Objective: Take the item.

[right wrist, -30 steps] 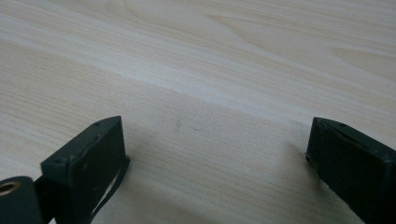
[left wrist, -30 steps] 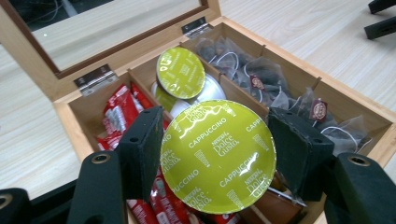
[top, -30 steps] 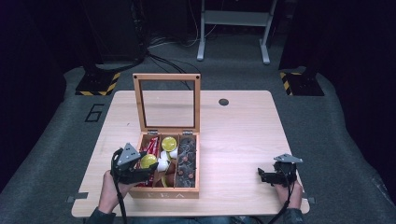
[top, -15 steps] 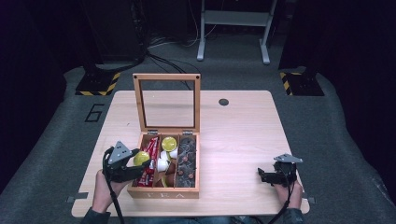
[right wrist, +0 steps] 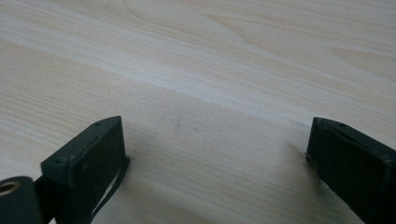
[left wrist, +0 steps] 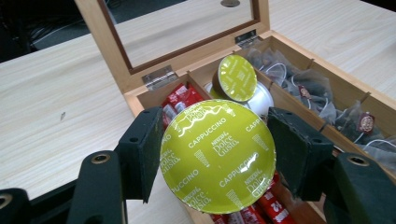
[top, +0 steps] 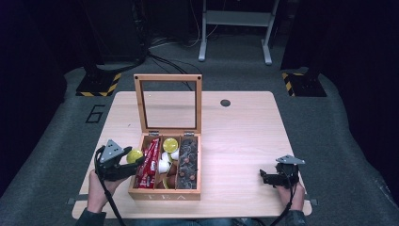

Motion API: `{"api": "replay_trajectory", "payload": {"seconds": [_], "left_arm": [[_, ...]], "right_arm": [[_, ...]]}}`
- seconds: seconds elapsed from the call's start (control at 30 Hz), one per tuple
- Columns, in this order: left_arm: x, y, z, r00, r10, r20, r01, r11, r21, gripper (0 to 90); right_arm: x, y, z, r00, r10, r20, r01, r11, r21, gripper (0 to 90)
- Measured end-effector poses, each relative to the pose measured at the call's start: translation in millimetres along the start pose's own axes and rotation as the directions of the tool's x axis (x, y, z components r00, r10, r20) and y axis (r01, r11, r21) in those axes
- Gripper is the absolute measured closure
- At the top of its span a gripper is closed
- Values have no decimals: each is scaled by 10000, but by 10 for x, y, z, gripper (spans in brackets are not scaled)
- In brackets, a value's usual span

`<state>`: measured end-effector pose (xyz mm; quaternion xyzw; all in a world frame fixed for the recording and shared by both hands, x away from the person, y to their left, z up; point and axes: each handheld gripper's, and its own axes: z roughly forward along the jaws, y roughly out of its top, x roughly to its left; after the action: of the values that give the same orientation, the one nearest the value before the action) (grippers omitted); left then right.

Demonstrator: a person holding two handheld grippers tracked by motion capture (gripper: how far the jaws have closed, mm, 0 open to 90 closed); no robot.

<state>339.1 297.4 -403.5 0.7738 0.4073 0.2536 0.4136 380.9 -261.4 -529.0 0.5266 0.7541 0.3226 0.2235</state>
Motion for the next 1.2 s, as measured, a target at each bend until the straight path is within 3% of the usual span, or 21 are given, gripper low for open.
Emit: {"api": "replay_trajectory", "payload": {"seconds": [0.67, 1.2], "left_arm": [[206, -31, -46, 9970, -358, -692, 354, 9993, -73, 381], [408, -103, -1, 9887, -792, -1273, 787, 9969, -93, 381]], "right_arm": [[0, 0, 2, 10000, 8, 16, -8, 10000, -28, 41], [0, 0, 3, 10000, 8, 16, -8, 10000, -30, 41]]}}
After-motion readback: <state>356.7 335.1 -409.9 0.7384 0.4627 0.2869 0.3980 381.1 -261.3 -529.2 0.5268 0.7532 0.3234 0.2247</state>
